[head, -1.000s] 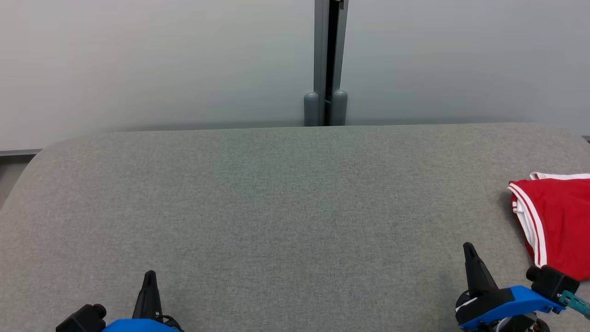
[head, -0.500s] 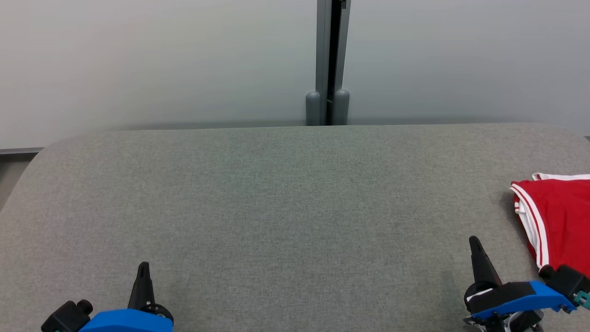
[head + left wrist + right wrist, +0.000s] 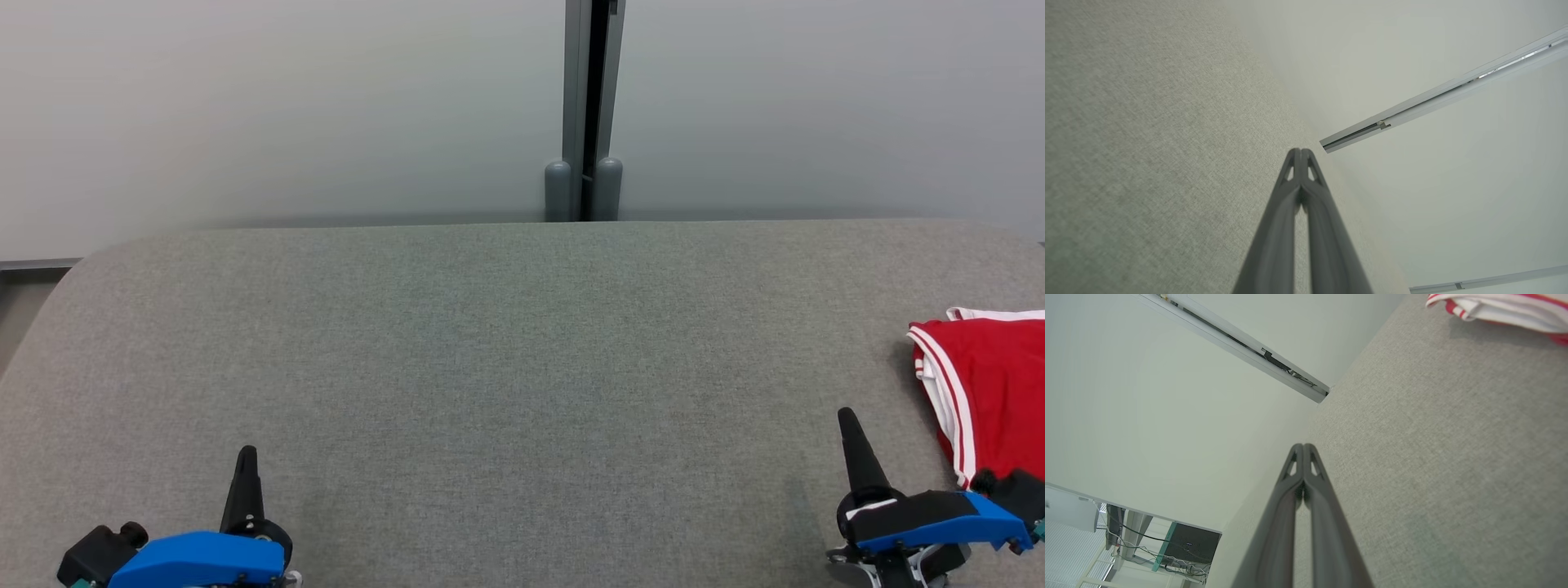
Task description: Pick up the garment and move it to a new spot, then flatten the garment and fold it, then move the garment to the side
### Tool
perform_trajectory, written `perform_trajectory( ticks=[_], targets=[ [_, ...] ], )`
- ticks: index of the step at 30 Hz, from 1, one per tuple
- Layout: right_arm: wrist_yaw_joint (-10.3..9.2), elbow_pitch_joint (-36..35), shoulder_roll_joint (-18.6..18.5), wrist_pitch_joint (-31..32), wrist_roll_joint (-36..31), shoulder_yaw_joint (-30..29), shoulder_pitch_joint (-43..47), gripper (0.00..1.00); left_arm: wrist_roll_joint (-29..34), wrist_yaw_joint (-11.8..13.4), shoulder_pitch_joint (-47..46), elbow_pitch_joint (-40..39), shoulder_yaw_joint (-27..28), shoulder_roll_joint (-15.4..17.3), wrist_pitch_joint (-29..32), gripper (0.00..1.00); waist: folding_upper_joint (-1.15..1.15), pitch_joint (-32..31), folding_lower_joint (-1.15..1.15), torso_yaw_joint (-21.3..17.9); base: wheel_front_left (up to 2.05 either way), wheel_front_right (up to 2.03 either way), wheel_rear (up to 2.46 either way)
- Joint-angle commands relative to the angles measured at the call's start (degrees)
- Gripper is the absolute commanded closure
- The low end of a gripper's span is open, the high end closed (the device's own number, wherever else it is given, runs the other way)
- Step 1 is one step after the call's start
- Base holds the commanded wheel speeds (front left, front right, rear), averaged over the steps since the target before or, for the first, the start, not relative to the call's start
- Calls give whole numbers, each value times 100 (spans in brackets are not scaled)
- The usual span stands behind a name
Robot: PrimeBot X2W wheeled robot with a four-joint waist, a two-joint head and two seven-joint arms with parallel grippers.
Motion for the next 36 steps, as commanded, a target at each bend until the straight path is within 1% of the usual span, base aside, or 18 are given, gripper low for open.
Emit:
perform_trajectory(
  ticks=[1, 18, 36],
  targets=[
    [2, -102, -31, 38, 132, -19, -11, 100, -114, -27, -161, -87, 34, 4, 29, 100, 0, 1, 0, 2, 0, 0, 0],
    [2, -318, -36, 301, 1147, -96, 5, 100, -1059, -76, -275, -224, 166, 4, 296, 100, 0, 12, 0, 35, 0, 0, 0],
    [2, -517, -41, 530, 2070, -162, 21, 100, -1912, -118, -371, -346, 273, 4, 530, 100, 0, 24, 0, 70, 0, 0, 0]
  ],
)
